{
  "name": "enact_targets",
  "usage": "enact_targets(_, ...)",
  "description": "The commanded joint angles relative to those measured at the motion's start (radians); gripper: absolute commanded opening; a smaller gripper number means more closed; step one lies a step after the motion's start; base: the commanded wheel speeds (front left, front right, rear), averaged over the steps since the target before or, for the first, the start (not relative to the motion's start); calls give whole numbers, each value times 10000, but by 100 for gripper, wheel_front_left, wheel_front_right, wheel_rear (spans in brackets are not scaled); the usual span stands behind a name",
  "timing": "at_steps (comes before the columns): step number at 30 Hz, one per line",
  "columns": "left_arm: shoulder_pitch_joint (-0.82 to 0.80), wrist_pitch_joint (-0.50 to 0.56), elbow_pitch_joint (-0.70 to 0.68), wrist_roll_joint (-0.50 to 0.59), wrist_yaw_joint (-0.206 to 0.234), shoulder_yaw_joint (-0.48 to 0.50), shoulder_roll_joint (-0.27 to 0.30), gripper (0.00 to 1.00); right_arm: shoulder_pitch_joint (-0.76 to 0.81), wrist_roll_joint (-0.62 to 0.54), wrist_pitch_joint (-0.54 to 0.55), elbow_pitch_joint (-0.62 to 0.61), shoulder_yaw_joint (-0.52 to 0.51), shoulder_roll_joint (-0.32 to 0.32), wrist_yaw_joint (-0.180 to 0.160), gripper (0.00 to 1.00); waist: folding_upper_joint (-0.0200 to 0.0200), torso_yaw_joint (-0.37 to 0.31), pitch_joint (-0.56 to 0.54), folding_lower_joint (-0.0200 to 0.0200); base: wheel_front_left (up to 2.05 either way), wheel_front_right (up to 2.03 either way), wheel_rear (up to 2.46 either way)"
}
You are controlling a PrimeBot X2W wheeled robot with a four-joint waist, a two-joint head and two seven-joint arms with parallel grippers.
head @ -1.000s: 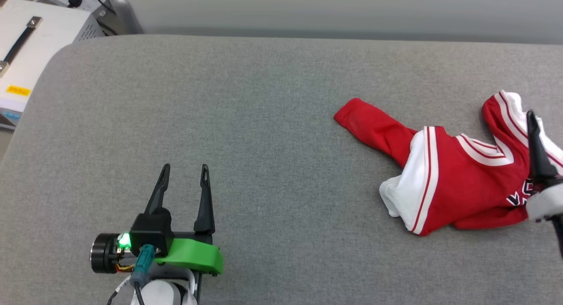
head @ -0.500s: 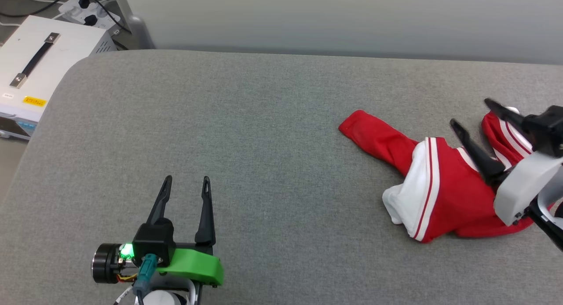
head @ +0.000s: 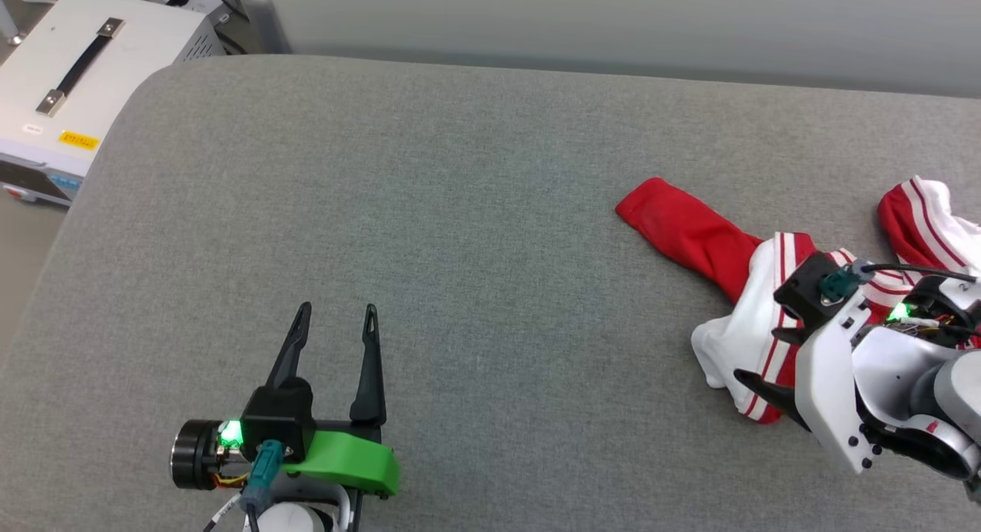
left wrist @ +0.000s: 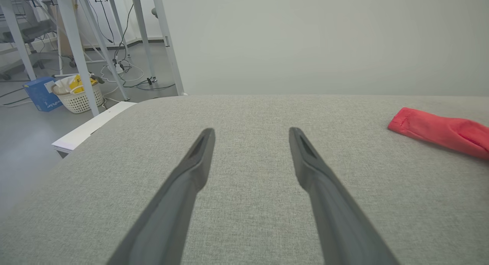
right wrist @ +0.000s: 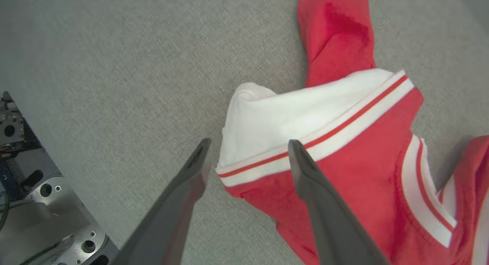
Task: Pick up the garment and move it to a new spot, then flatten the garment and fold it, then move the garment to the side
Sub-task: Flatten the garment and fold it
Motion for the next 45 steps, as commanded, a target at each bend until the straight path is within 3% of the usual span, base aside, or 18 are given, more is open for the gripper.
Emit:
enact_targets(1,-211,-57,-21,-131,53,-41,-41,100,-238,53,12,313,242,118,-7,100,0,181,304,1,0,0,0)
enact_targets(12,-703,-57,19,-326,240,-255,-41,100,-764,322,-885,3057,2185,849,-7,100,0,541,976,1,0,0,0)
enact_targets(13,-702,-57,31,-336,258,-247,-41,100,-815,404,-1066,3181,2310,876,-7,41,0,538,958,1,0,0,0)
enact_targets(14,-691,-57,46,-339,270,-238,-41,100,-858,466,-1242,3250,2397,889,-7,8,0,529,921,1,0,0,0)
enact_targets(15,-664,-57,67,-338,282,-223,-41,100,-940,501,-1518,3292,2467,881,-7,0,0,511,867,1,0,0,0)
enact_targets(23,-371,-57,108,-373,336,-146,-41,100,-1425,821,-3662,2923,1807,692,-7,0,0,296,316,1,0,0,0)
enact_targets(31,-323,-57,101,-413,328,-207,-41,100,-1951,841,-4612,1959,554,735,-7,0,0,364,120,1,0,0,0)
enact_targets(38,-334,-57,102,-505,366,-247,-41,100,-2681,291,-5053,1792,127,1967,-7,0,0,742,256,1,0,0,0)
enact_targets(45,-492,-57,115,-622,441,-375,-41,100,-3361,-215,-5657,2687,870,3762,-7,0,0,1149,621,1,0,0,0)
